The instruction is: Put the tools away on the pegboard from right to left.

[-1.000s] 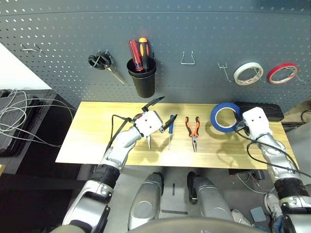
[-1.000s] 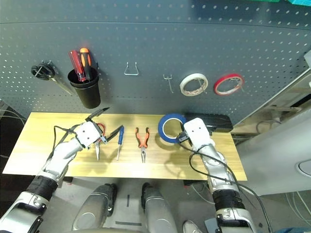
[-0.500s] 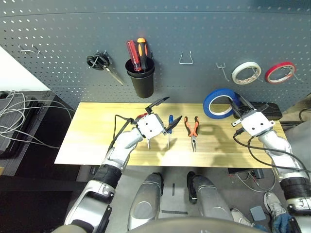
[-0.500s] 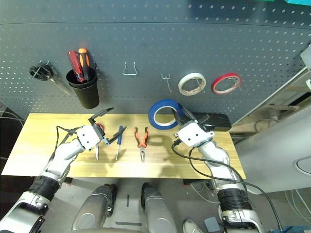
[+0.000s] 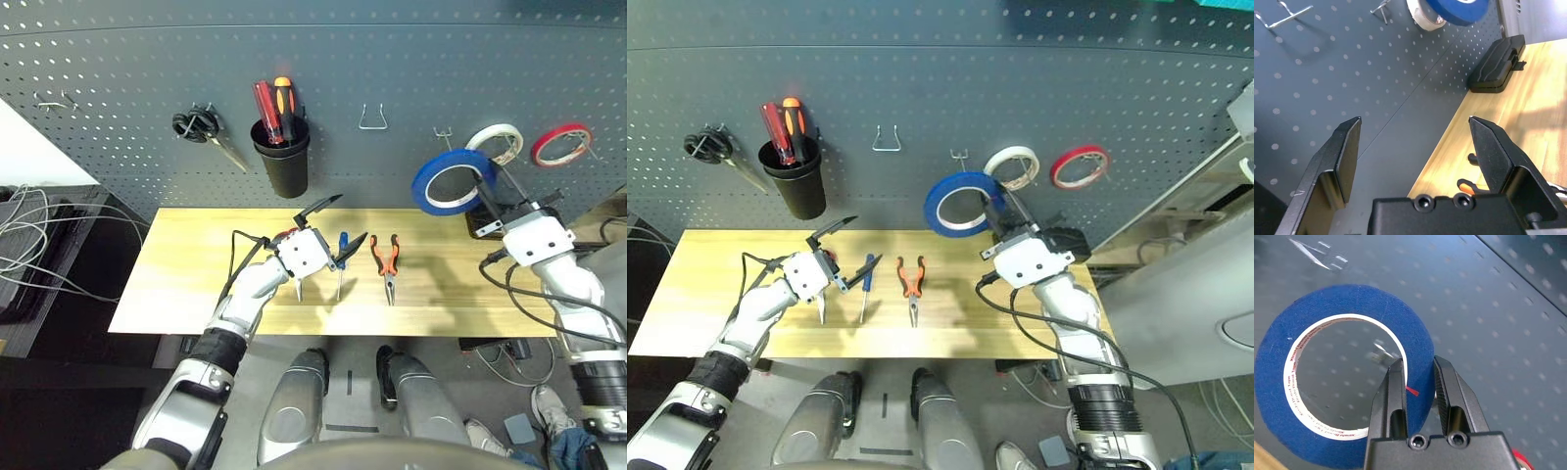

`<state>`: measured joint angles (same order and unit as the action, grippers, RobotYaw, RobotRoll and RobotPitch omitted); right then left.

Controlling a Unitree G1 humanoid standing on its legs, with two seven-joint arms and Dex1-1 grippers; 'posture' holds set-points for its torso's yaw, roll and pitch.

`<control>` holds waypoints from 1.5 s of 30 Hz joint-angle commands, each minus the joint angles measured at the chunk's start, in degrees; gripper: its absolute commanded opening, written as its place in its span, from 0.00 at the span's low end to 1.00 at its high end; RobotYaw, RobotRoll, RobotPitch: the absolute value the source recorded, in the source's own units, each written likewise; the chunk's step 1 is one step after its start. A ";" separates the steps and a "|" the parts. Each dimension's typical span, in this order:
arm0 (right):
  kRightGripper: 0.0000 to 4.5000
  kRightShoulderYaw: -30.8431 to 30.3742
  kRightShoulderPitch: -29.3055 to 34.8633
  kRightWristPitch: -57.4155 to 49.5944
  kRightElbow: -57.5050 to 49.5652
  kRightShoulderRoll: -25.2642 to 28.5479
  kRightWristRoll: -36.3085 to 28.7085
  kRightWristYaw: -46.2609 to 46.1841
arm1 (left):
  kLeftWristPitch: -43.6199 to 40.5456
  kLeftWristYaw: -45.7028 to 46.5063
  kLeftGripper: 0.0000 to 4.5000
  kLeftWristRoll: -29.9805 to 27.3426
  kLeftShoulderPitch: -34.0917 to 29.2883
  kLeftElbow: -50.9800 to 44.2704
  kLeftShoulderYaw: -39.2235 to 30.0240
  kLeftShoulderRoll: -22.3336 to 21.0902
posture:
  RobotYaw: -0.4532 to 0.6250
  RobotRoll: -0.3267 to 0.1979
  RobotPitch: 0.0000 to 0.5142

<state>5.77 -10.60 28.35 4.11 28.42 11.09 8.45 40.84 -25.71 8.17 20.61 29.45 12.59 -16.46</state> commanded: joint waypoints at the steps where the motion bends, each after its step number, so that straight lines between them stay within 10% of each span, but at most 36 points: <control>1: 0.15 1.69 -2.15 -1.97 3.27 -0.64 -0.66 -2.01 | 0.70 -0.48 1.00 -0.03 0.43 1.42 0.60 0.28 | 0.47 0.62 0.32; 22: 0.15 -3.69 -19.47 -2.83 31.31 -7.12 0.55 -5.43 | -1.28 1.15 1.00 0.55 -0.99 0.49 0.02 0.34 | 0.53 0.62 0.34; 33: 0.99 -5.61 -5.23 -4.23 20.54 -7.83 -2.16 0.91 | -1.76 1.61 1.00 0.53 -2.08 -0.29 0.04 0.02 | 0.53 0.62 0.35; 45: 0.99 -3.04 -4.99 -33.07 17.50 -14.61 -15.05 9.14 | -18.99 -4.00 1.00 -0.13 -2.79 1.38 1.58 0.19 | 0.51 0.62 0.35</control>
<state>1.88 -14.92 -1.01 21.12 14.22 -2.15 17.24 24.50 -28.52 7.04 18.76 29.74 13.05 -15.78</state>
